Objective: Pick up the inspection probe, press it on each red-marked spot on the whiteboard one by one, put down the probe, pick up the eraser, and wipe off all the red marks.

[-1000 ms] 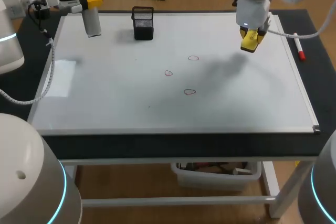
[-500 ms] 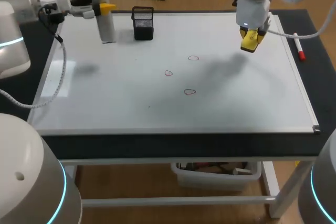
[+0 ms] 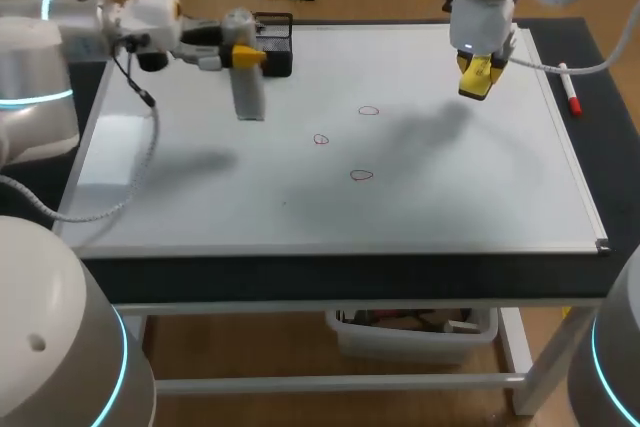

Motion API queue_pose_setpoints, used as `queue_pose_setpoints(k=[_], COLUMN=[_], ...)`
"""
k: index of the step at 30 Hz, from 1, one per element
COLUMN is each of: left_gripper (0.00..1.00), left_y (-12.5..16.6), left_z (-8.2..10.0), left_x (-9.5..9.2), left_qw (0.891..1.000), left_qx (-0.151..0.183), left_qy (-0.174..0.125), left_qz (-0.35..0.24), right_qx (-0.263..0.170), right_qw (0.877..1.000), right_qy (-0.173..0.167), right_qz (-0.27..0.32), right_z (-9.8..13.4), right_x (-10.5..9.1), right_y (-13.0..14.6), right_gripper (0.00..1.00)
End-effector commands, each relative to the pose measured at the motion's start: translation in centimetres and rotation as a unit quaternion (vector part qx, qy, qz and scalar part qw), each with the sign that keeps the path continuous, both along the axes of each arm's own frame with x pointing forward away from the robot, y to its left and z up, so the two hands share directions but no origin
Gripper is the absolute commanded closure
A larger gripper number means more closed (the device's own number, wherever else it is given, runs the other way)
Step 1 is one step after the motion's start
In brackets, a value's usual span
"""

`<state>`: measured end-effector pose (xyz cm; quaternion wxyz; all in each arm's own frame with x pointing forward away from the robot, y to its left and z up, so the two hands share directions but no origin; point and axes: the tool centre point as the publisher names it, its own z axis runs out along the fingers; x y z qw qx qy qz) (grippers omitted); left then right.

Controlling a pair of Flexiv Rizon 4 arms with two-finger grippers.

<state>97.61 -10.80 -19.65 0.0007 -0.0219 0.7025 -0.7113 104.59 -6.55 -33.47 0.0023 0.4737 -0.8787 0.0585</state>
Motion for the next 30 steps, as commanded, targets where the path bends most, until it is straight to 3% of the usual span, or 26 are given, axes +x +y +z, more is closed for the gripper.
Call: queue_pose_setpoints(k=[1,13,30], left_gripper=[1.00,1.00,1.00], left_y=[-2.4,-6.6,-10.5], left_z=[-1.1,-2.7,-5.1], left_x=[0.3,-1.2,-1.1], left_qw=[0.999,0.997,0.993], left_qx=[-0.008,-0.017,-0.016], left_qy=[0.001,0.007,0.009], left_qz=[-0.037,-0.080,-0.117], right_qx=[-0.001,-0.001,-0.001], right_qw=[1.000,1.000,1.000], right_qy=[0.001,0.001,0.001], right_qz=[0.001,0.001,0.001], right_z=[0.1,0.1,0.1], right_x=[0.0,0.0,0.0], right_y=[-0.1,-0.1,-0.1], right_gripper=[1.00,1.00,1.00])
